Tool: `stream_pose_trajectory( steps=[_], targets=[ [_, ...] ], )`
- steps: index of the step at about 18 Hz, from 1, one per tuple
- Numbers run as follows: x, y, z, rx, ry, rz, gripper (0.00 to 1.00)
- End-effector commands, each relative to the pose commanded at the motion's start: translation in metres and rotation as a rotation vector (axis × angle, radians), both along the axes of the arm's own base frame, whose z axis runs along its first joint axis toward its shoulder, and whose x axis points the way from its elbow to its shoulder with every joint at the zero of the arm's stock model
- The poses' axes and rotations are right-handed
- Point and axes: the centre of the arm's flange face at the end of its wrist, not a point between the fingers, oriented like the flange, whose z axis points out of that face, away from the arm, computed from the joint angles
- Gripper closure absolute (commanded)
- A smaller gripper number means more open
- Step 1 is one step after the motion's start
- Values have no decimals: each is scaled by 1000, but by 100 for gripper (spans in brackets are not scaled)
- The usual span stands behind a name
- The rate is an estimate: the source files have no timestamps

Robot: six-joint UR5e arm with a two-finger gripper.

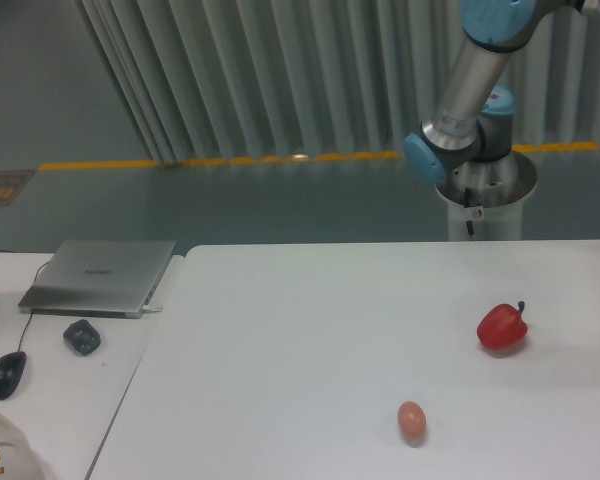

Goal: Place the green pepper on the table

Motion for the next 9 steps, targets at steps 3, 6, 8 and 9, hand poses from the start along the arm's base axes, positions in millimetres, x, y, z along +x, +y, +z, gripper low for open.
stream_pose_trajectory(
  steps=[3,6,8,9],
  targets=[
    [-1,5,2,2,6,-6,60],
    [-1,7,10,6,18,3,67],
    [-1,6,24,11,39,0,67],
    [2,6,35,17,53,0,67]
  ],
)
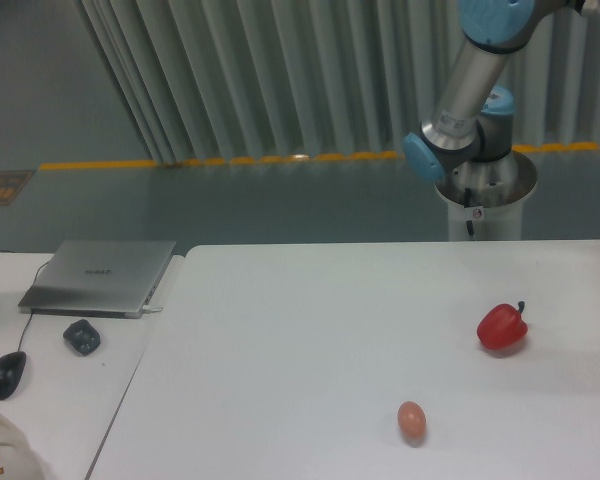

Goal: Place the green pepper on the table

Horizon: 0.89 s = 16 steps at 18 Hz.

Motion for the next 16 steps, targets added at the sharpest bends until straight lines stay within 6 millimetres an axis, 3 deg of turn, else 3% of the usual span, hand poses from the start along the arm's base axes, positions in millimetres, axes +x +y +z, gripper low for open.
stream_pose_trajectory(
  steps=[4,7,14,16],
  targets=[
    [27,-3,46,4,19,-3,66],
    [64,21,75,9,6,5,65],
    [143,118,73,38,-41,96,62],
    [156,143,59,43,-56,121,62]
  ],
)
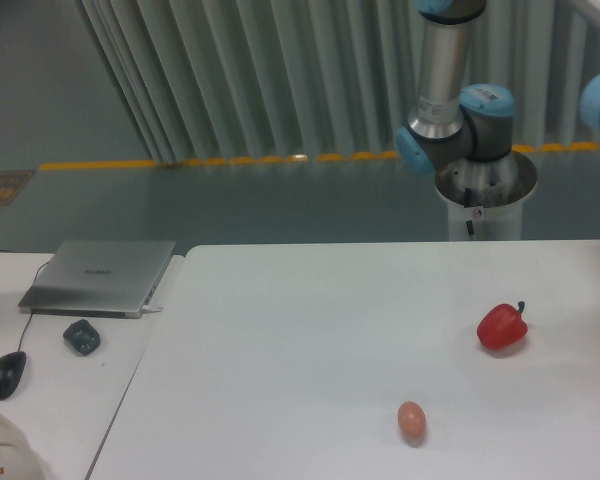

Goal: Place the green pepper on the table
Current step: 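Carry the green bell pepper in the gripper and lower it toward the table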

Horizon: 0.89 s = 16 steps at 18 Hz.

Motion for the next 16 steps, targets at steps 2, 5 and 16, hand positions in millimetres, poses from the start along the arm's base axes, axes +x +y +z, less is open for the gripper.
stream_pose_trajectory(
  steps=[2,5,16],
  targets=[
    [13,26,-15,10,-5,14,62],
    [25,51,-37,10,-17,38,62],
    [47,85,-74,-68,7,24,38]
  ],
)
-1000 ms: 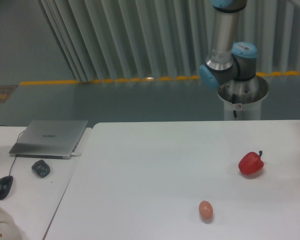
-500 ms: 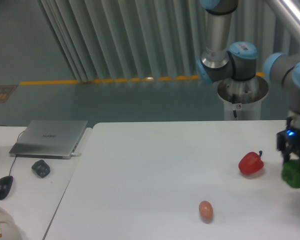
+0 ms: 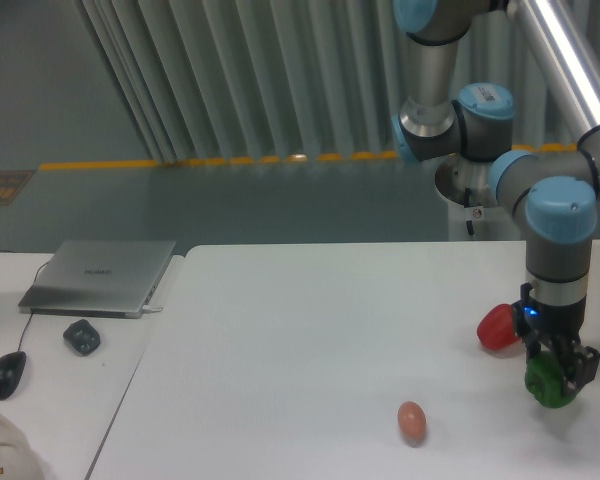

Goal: Place the green pepper on the table
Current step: 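Carry the green bell pepper in the gripper and lower it toward the table, then open the gripper to release the green pepper beside the red pepper, then lift the open gripper up away from the green pepper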

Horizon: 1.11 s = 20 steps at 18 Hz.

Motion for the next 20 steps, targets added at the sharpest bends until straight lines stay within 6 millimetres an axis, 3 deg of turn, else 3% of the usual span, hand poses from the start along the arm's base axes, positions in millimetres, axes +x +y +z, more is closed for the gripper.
stream_pose_trajectory(
  steps=[1,2,10,13,17,20],
  targets=[
    [0,0,-1,-1,-1,0,22],
    [0,0,1,0,4,-6,0],
    [2,-9,31,-59,114,-6,0],
    [-1,-20,59,-34,141,-25,0],
    [-36,-47,73,-92,131,-209,0],
    [-60,-65,77,-102,102,-215,0]
  ],
)
